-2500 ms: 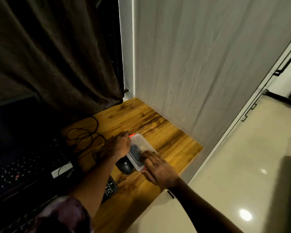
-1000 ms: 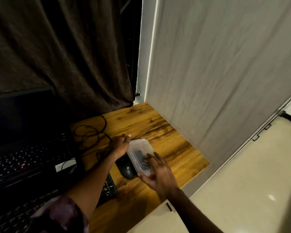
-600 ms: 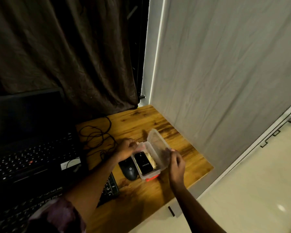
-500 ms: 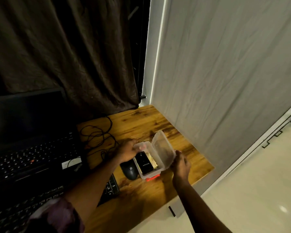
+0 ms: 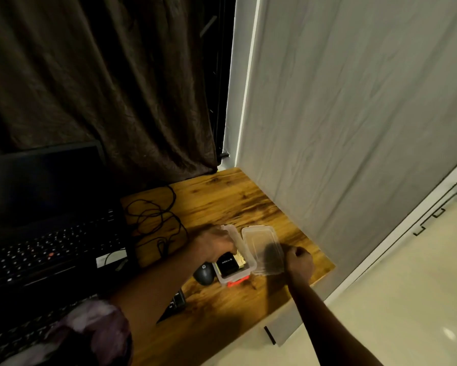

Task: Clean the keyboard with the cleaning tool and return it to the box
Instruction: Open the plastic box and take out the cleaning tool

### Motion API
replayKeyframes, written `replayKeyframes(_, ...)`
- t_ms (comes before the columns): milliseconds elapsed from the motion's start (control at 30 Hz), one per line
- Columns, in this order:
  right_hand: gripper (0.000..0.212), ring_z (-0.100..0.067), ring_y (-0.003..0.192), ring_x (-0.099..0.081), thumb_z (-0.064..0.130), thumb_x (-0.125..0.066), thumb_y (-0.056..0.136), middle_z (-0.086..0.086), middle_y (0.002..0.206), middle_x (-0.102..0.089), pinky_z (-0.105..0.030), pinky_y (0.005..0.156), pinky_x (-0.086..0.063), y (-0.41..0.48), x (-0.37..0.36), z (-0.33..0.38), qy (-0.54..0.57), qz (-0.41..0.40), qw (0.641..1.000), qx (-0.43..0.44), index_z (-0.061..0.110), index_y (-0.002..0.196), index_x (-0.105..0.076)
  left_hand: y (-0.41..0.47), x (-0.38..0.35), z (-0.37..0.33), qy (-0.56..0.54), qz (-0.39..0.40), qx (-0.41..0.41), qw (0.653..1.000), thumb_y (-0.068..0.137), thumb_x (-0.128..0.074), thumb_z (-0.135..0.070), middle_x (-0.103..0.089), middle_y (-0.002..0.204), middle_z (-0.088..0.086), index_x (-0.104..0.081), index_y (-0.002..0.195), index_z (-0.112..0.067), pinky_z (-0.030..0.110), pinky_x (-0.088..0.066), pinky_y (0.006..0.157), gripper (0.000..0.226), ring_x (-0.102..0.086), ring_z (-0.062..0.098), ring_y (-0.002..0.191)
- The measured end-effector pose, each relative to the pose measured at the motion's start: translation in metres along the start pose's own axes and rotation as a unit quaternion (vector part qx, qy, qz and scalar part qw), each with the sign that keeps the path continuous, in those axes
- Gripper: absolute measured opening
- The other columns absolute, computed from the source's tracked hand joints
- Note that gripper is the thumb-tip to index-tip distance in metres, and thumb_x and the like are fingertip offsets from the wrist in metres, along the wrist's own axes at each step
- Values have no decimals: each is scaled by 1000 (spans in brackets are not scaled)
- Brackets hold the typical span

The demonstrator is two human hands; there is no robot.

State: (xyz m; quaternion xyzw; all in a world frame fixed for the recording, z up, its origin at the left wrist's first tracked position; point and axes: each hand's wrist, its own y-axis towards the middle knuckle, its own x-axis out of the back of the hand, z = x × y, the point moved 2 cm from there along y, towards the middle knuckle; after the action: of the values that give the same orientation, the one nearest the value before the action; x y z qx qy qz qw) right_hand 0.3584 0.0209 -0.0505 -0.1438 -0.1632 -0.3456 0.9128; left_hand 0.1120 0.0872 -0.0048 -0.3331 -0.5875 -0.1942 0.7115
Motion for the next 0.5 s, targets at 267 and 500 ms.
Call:
replayKeyframes(267, 30, -33, 87, -60, 35, -47, 93, -9, 87, -69, -46, 84, -50, -6, 0, 4, -19, -18, 995, 98, 15, 87, -68, 15, -6, -8, 72, 11, -63, 995, 76, -76, -18, -48, 141, -4, -53, 130, -26, 39, -39, 103, 60, -42, 23, 131)
replayKeyframes(500, 27, -28, 86, -61, 35, -50, 93, -4, 85, -68, -41, 80, -52, -20, -5, 19, -8, 13, 989, 149, 18, 85, -69, 15, 7, -11, 86, 27, -31, 995, 84, -71, -13, -48, 139, 7, -42, 135, -17, 39, -38, 104, 59, -46, 28, 129)
